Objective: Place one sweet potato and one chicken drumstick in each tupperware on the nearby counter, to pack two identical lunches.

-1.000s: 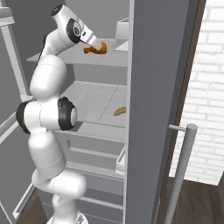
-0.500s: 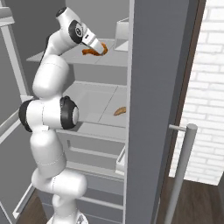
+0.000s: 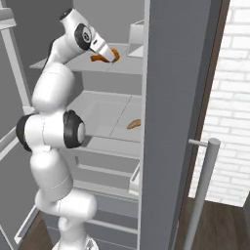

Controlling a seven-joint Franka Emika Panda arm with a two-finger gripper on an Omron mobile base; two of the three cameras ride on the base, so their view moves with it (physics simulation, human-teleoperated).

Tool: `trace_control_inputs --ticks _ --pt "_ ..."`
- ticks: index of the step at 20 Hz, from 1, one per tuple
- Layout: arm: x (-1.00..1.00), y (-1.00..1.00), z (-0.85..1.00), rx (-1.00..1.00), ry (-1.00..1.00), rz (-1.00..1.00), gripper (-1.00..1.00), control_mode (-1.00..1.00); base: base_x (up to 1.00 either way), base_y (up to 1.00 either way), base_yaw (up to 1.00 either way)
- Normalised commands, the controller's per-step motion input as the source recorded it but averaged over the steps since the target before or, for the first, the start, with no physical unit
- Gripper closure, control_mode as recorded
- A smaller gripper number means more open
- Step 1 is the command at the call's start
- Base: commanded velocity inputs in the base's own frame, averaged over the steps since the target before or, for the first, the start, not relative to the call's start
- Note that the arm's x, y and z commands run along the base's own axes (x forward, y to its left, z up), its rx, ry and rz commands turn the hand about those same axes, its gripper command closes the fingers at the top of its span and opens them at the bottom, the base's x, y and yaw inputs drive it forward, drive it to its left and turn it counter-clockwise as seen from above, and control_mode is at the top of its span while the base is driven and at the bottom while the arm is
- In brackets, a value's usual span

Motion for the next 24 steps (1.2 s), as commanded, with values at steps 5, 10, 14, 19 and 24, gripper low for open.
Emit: trace_control_inputs --ticks 5,10,14,19,24 --pt "-0.99 -0.02 0.02 0.00 -0.31 0.00 1.00 -1.00 0.00 0.00 0.00" --pt "-1.00 0.00 0.01 0.02 -0.23 0.00 1.00 -1.00 0.00 0.00 0.00" --pt "-1.00 0.00 0.31 0.11 -0.01 0.00 1.00 -1.00 0.00 0.00 0.00" --pt "-1.00 0.05 0.28 0.04 0.01 0.00 1.00 -1.00 0.00 0.00 0.00" --pt "-1.00 0.00 -0.16 0.00 0.26 0.02 1.00 -1.00 0.00 0.00 0.00"
